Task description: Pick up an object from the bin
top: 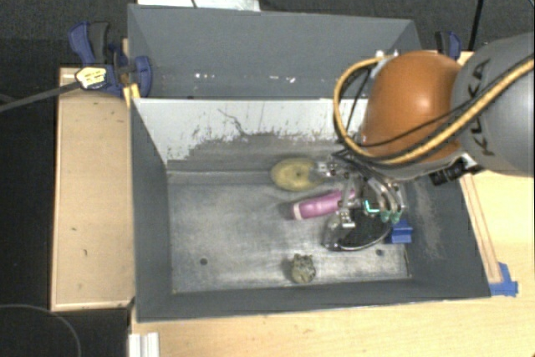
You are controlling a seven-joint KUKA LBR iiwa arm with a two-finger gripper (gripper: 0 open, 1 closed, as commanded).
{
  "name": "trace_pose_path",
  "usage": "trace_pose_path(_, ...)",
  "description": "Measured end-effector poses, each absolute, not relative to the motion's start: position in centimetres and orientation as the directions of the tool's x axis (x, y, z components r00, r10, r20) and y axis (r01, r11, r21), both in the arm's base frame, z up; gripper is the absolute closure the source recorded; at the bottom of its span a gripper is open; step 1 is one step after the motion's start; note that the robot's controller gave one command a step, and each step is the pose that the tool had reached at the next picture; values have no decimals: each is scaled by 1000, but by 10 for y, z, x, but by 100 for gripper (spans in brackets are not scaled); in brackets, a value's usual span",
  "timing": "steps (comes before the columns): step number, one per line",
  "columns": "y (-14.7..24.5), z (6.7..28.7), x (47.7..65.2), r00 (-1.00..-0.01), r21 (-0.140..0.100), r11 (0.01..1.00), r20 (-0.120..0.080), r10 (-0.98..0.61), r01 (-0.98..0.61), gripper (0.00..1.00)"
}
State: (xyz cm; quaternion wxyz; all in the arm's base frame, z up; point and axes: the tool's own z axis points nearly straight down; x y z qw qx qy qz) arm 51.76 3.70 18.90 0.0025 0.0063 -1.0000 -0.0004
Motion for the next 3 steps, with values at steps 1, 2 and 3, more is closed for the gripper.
trace_pose_path(1,-26,89,551,-998,-1,998,4,-64,-64,0)
trace_pose_path(2,-52,71,571,-999,1,999,-4,32,32,0)
trace_pose_path(3,-51,72,570,-999,1,999,-1,32,32,100)
